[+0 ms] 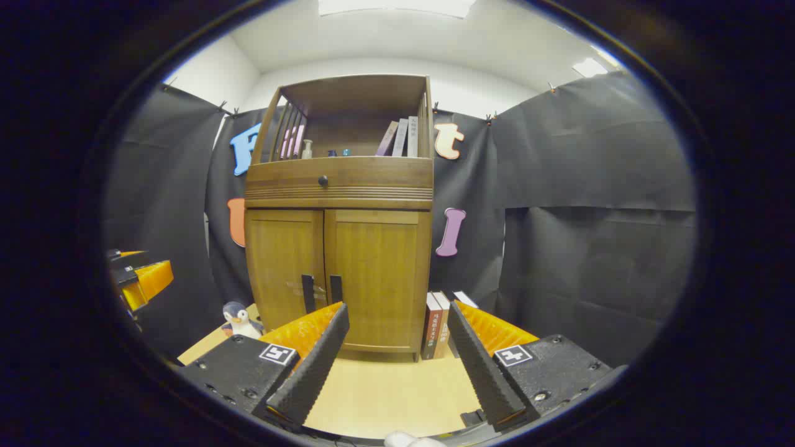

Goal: Open the right door of the double-door shoe cabinet with the right hand, and open the left door with the left hand.

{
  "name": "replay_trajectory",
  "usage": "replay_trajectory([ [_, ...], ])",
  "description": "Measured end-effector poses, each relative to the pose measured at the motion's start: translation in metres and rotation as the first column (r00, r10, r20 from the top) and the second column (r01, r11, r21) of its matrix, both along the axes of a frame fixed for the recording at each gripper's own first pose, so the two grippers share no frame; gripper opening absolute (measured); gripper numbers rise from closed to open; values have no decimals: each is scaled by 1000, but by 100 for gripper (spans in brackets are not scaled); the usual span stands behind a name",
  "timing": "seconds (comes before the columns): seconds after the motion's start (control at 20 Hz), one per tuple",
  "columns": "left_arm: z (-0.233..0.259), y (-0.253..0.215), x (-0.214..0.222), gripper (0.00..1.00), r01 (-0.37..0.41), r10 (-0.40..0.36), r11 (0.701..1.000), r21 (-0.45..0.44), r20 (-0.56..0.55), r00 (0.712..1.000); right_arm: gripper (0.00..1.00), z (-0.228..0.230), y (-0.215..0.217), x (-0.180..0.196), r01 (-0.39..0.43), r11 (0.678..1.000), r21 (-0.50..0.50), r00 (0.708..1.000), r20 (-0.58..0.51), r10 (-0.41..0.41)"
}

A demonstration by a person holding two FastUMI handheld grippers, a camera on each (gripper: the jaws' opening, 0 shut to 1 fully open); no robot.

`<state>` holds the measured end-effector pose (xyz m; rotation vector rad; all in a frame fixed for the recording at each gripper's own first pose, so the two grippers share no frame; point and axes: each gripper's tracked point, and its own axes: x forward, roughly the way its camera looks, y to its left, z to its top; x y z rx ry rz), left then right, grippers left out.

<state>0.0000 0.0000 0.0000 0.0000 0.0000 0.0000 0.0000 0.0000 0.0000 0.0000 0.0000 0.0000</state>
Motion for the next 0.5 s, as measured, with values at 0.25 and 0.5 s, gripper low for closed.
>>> replay_trajectory([
  [0.25, 0, 7, 0, 96, -7, 7, 1000, -5, 0, 1000, 100, 0, 5, 2, -7, 1000, -4, 1000, -2, 7],
  [0.5, -1, 12, -1, 96, -9, 9, 1000, 2, 3, 1000, 100, 0, 8, 2, -9, 1000, -9, 1000, -2, 9],
])
